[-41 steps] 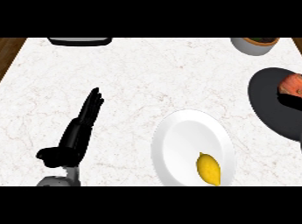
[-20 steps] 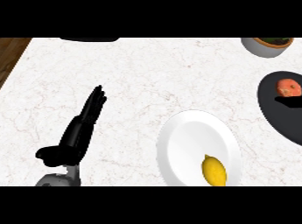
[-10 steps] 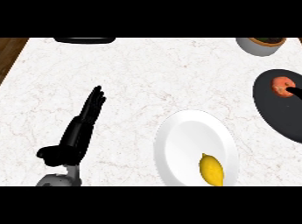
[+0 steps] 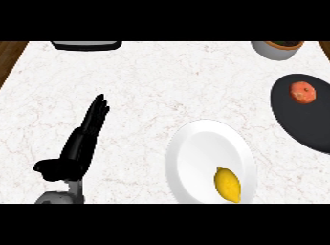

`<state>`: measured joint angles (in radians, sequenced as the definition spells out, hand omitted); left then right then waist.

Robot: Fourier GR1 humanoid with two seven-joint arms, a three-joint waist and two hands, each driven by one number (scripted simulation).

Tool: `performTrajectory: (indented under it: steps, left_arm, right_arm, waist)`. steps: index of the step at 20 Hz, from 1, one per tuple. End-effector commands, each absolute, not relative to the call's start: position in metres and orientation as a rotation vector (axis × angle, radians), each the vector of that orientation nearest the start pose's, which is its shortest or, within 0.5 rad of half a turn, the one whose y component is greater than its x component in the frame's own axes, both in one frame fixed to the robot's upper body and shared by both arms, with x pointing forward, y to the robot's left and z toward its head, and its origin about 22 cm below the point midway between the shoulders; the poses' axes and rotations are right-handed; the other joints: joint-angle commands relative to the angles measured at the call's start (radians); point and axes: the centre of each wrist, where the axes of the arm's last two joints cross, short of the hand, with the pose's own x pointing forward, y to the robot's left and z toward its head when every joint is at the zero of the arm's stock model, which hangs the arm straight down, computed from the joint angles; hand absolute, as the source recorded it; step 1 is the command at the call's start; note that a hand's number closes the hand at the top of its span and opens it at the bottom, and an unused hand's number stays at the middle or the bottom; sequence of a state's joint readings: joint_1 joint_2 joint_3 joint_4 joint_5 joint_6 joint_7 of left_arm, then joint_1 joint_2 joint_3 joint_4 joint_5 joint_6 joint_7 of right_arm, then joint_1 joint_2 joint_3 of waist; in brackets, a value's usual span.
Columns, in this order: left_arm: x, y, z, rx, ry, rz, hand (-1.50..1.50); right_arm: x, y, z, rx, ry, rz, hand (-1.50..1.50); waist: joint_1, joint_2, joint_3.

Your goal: Pick the squash from the plate and place it in the pan

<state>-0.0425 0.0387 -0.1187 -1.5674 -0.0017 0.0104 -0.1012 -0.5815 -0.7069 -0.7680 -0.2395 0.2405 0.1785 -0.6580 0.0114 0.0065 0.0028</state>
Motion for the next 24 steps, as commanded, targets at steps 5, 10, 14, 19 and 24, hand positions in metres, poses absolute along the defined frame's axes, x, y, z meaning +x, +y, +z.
performTrajectory:
  steps: [5,10,14,19,24]
  left_arm:
    - [0.253,0.199,0.014,-0.067,-1.697,-0.116,0.0]
    - [0.263,0.217,0.009,-0.045,-1.697,-0.128,0.0]
    - [0.242,0.198,0.026,-0.081,-1.693,-0.138,0.0]
    - [0.241,0.219,0.013,-0.036,-1.712,-0.143,0.0]
    - [0.233,0.211,0.004,-0.068,-1.687,-0.127,0.0]
  right_arm:
    - [0.216,-0.54,-0.015,-0.445,-1.707,-0.091,-1.5]
    - [0.216,-0.53,-0.026,-0.483,-1.715,-0.058,-1.5]
    - [0.193,-0.551,-0.016,-0.501,-1.695,-0.013,-1.5]
    - [0.175,-0.556,-0.017,-0.501,-1.686,-0.01,-1.5]
    - [0.189,-0.564,0.008,-0.547,-1.654,0.041,-1.5]
  waist:
    - [-0.004,-0.003,-0.001]
    - [-0.009,-0.005,-0.002]
    - [-0.005,-0.006,-0.002]
    - [-0.012,-0.008,-0.003]
    - [-0.009,-0.007,-0.003]
